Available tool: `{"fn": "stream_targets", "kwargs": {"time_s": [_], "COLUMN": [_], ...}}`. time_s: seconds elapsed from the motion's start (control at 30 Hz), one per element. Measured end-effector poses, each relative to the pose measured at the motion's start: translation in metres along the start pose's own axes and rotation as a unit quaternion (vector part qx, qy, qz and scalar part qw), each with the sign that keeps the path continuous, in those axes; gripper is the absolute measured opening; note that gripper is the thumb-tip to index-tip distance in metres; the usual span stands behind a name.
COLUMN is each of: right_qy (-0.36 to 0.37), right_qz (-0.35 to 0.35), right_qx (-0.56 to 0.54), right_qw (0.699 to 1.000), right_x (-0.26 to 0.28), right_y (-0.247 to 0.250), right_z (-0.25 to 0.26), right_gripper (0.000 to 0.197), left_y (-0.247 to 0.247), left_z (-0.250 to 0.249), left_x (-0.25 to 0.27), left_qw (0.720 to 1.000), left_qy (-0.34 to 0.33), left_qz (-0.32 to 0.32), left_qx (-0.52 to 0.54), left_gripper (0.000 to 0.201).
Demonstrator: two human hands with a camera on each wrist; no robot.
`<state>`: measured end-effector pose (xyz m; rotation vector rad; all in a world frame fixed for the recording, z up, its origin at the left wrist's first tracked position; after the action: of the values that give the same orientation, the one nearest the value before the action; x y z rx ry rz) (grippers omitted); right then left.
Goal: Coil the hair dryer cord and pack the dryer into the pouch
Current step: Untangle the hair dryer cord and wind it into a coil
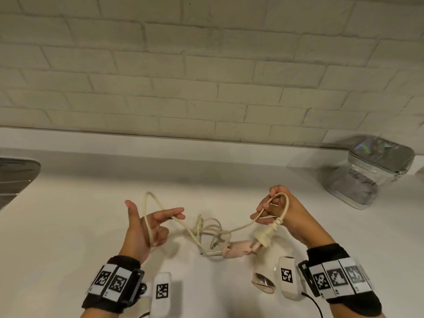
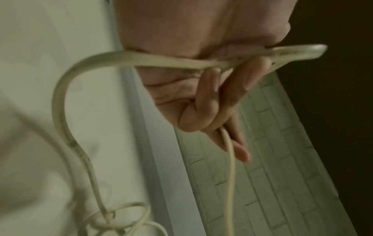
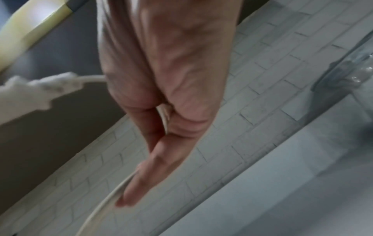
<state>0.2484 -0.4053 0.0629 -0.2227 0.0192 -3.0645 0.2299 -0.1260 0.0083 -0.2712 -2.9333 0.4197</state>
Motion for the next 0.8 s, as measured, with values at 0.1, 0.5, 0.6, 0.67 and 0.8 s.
{"fn": "stream_targets", "kwargs": {"time_s": [0.1, 0.5, 0.6, 0.67, 0.8], "right_qy": [0.03, 0.132, 0.155, 0.133, 0.093], "right_qz": [-0.044, -0.142, -0.12, 0.032, 0.179], "right_qx": [-0.039, 0.23, 0.37, 0.379, 0.305], "right_qw": [0.998, 0.954, 0.908, 0.915, 0.931], "right_x": [0.0, -0.018, -0.017, -0.016, 0.008], "right_y": [0.004, -0.04, -0.058, -0.091, -0.113], "right_z": [-0.005, 0.003, 0.012, 0.0, -0.016], "right_gripper": [0.024, 0.034, 0.033, 0.027, 0.049], "left_y": [-0.015, -0.118, -0.126, -0.12, -0.077], "left_z": [-0.011, -0.028, -0.032, -0.042, -0.06], "left_x": [0.011, 0.042, 0.037, 0.027, 0.004], "left_qw": [0.995, 0.961, 0.968, 0.979, 0.996], "left_qy": [0.015, -0.023, -0.026, -0.049, -0.08], "left_qz": [0.053, 0.183, 0.18, 0.139, 0.024], "left_qx": [-0.089, -0.207, -0.174, -0.138, -0.036], "left_gripper": [0.121, 0.049, 0.039, 0.048, 0.086]}}
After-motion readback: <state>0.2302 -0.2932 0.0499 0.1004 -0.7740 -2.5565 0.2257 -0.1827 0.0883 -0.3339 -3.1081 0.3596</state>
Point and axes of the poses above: each hand's wrist, its own x-axis away from the middle knuckle, its own y-axis out of the back of the hand, z = x × y, the point moved 9 cm from there along -x, towards the middle knuckle, and after that the axes turned 3 degrees about -z, right-handed, at the moved point
